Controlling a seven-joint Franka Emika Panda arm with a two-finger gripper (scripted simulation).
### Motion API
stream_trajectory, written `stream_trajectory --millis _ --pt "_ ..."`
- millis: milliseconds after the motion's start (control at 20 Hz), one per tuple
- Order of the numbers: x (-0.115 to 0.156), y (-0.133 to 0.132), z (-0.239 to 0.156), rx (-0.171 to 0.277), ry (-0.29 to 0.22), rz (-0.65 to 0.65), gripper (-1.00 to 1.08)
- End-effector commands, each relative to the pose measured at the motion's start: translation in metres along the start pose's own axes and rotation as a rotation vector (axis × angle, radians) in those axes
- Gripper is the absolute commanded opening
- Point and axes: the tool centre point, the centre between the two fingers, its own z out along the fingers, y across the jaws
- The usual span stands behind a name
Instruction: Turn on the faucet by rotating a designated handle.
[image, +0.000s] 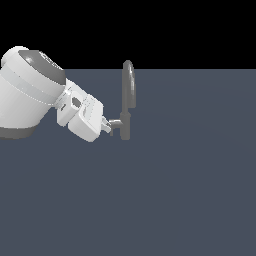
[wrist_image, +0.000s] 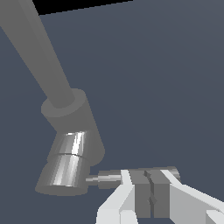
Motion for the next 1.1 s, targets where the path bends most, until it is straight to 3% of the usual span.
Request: stream_trajectory --millis 0,450,500,1050 --pt "-0.007 0.003 0.013 -0.011 0.004 -0.002 -1.00" --pt "-0.034 0.007 0.048 -0.033 0.007 -0.003 -1.00" --pt "-0.023 -0.009 0.020 0.019 0.002 0.013 -1.00" --pt "-0.045 -0.024 0.052 -0.013 0.005 0.003 -1.00"
